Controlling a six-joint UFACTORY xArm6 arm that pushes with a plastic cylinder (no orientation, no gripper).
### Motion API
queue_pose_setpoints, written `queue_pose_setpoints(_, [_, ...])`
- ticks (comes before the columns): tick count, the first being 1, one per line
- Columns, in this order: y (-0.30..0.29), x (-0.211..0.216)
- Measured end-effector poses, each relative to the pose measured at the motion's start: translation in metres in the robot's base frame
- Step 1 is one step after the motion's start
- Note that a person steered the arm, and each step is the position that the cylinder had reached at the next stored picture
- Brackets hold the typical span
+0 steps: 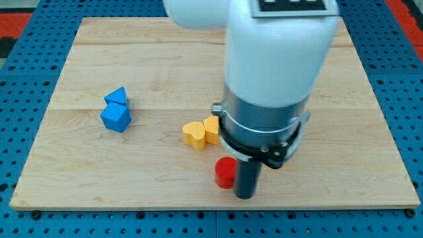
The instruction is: Move the red star to the right of the yellow hexagon
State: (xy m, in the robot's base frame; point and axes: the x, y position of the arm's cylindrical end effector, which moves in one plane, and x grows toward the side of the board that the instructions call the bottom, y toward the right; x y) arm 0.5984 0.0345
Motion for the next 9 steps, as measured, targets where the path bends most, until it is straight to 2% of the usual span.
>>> queue_pose_setpoints(1, [-0.036, -0.011])
queue_pose_setpoints(2, [-0.041, 0.001])
queue_pose_setpoints(3, [0.017, 0.019])
queue_pose_setpoints(5, [0.139, -0.024])
queue_pose_setpoints(9, [0.149, -0.035])
